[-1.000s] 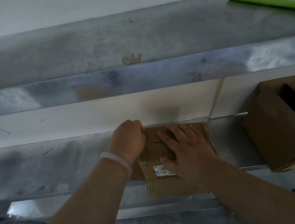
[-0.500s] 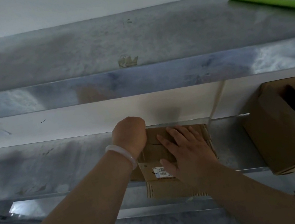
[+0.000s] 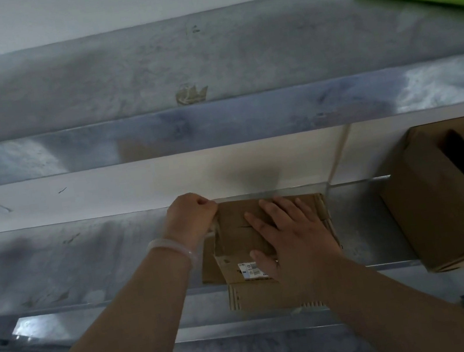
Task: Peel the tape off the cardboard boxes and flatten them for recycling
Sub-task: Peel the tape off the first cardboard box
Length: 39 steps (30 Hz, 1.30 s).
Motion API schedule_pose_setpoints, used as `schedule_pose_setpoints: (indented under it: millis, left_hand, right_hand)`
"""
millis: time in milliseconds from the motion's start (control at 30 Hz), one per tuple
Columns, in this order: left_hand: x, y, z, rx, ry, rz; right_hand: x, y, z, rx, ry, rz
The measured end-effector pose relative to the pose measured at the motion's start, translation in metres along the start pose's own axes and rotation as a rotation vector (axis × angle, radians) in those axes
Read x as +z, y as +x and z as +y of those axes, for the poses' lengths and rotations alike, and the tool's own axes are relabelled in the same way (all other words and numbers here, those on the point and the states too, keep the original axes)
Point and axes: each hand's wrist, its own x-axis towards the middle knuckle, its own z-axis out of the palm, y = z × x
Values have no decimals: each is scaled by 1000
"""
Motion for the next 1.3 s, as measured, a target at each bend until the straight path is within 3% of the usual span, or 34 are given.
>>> schedule_pose_setpoints:
  millis: [233,567,633,733,800,867,967,1200,1300]
  left_hand:
    - [-10,2,14,261,336,-11]
    - [-1,11,10,124,309,-22]
    - [1,12,4,-2,194,-52]
    - [3,0,-6,-256,-364,-84]
    - [2,-10,-13,-272,-632,-22]
    - [0,-21,-22,-196,-678,71]
    - [-5,-35,-31,24,-526,145]
    - [-19,-45,-44,442,-18,-15]
    - [-22,-43,-46,534,88,29]
  right_hand:
    - [-3,0,-1,-3,2,-9]
    - [-2,0,-1,-2,3,2]
    - [-2,1,-1,9,4,13]
    - [0,2,-1,19,-5,14]
    - [1,2,0,20,-3,12]
    - [2,2,0,22,-10,8]
    - [3,3,0,27,-21,10]
    - [1,1,-1,26,-16,2]
    - [1,0,-1,23,-22,-1]
